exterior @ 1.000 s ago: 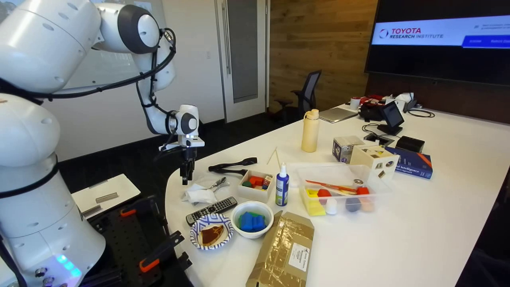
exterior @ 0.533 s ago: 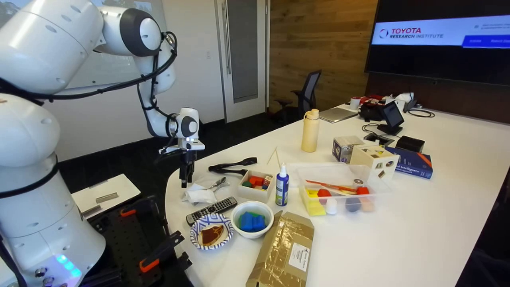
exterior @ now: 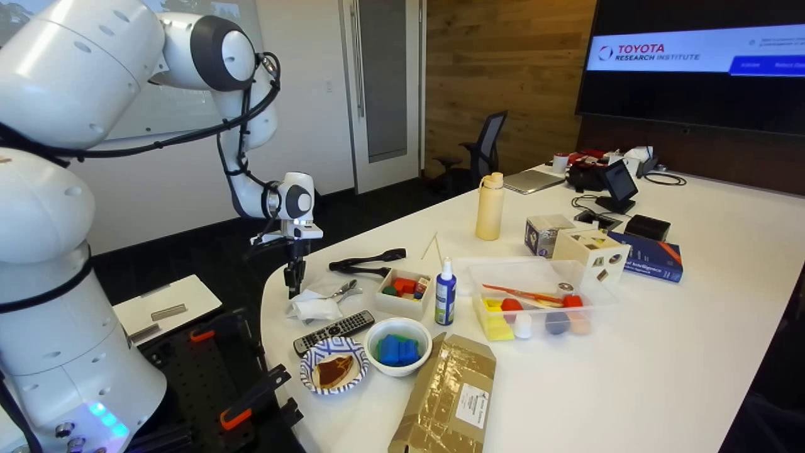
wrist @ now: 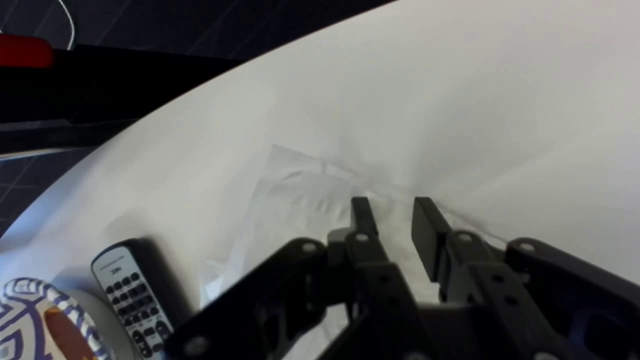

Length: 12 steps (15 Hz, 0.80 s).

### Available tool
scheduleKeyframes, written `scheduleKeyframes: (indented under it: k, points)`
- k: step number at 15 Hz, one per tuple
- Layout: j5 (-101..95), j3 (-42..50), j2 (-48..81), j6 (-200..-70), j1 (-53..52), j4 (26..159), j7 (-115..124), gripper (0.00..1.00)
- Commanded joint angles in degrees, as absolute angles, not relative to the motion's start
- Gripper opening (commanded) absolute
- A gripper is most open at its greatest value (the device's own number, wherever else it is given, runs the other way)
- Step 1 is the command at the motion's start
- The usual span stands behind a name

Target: Pick up the napkin and cover the silverware

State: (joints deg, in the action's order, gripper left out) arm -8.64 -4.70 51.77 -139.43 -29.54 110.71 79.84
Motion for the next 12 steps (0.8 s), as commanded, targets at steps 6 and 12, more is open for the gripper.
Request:
scheduleKeyframes:
  k: [6, 12]
  points:
    - [-7.2, -4.9, 51.5, -139.2, -29.2, 110.9, 77.6, 0.0]
    - [-7.1, -5.2, 49.6, -140.2, -28.9, 111.1, 77.0, 0.0]
